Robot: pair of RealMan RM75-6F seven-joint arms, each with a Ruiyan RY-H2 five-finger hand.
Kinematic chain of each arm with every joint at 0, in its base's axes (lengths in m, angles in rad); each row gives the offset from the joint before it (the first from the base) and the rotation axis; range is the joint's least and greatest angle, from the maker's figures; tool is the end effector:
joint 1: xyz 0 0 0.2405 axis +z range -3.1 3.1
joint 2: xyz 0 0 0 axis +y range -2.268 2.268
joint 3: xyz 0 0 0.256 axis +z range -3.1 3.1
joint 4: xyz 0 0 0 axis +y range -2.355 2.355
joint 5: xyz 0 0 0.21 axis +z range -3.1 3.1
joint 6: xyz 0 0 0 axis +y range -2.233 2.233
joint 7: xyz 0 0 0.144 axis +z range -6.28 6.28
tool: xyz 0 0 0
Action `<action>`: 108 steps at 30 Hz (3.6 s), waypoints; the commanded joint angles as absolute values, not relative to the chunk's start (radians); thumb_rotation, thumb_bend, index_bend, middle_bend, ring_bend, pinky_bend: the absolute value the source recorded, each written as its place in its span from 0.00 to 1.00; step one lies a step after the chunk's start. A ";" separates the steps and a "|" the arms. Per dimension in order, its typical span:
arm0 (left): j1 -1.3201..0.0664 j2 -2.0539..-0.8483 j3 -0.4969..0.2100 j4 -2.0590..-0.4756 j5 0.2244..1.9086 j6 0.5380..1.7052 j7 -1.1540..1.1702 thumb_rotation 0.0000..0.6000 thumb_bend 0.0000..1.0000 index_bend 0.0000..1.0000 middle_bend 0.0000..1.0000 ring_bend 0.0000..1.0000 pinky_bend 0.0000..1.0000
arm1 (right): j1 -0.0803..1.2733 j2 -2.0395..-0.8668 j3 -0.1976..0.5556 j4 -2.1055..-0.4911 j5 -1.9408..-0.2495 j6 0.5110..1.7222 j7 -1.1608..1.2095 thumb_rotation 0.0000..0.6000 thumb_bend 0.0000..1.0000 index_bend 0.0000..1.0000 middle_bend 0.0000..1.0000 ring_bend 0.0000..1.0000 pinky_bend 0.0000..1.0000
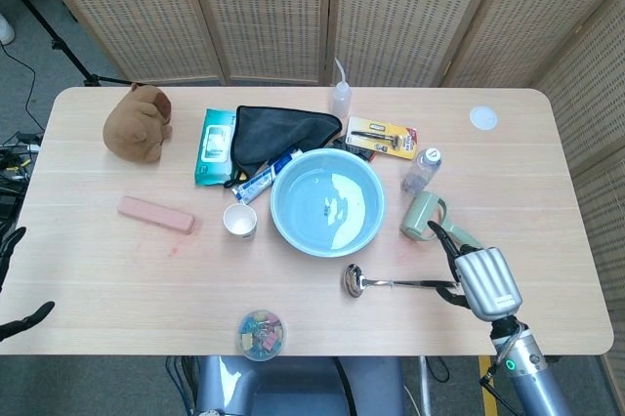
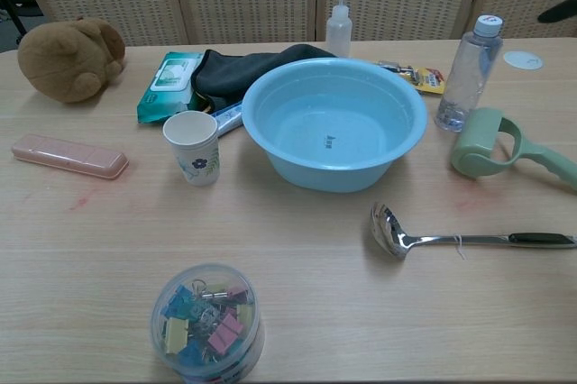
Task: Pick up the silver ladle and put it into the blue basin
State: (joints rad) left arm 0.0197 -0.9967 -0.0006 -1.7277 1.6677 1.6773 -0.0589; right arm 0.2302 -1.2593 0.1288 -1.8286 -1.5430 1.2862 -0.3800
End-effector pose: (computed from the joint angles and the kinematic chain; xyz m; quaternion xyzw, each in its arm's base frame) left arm -0.2839 0.1371 0.1960 -0.5846 -0.3590 -0.4478 0.5734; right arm -0.2098 -0.2220 0.0879 0.6838 -0.3349 0.4088 0.5031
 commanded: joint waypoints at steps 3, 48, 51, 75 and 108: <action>0.017 -0.996 -0.004 -1.728 1.658 1.671 -0.061 1.00 0.00 0.00 0.00 0.00 0.00 | 0.302 -1.368 0.149 -1.826 -1.366 1.180 -0.570 1.00 0.00 0.20 0.80 0.71 0.95; 0.013 -1.005 -0.009 -1.724 1.652 1.663 -0.050 1.00 0.00 0.00 0.00 0.00 0.00 | 0.406 -1.600 0.107 -1.561 -0.994 1.167 -0.741 1.00 0.26 0.49 0.83 0.74 0.96; 0.012 -1.006 -0.010 -1.724 1.649 1.661 -0.049 1.00 0.00 0.00 0.00 0.00 0.00 | 0.413 -1.602 0.107 -1.547 -0.971 1.158 -0.750 1.00 0.26 0.49 0.83 0.74 0.96; 0.008 -1.004 -0.010 -1.723 1.644 1.652 -0.057 1.00 0.00 0.00 0.00 0.00 0.00 | 0.446 -1.618 0.089 -1.506 -0.876 1.130 -0.798 1.00 0.31 0.50 0.83 0.74 0.96; 0.000 -1.013 -0.014 -1.721 1.633 1.637 -0.042 1.00 0.00 0.00 0.00 0.00 0.00 | 0.492 -1.610 0.061 -1.486 -0.821 1.076 -0.792 1.00 0.82 0.79 0.84 0.76 0.96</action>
State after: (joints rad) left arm 0.0003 -1.0127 -0.0140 -1.7213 1.6328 1.6376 -0.0418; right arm 0.4927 -1.6150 0.0624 -1.4868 -0.8096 1.0803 -0.8057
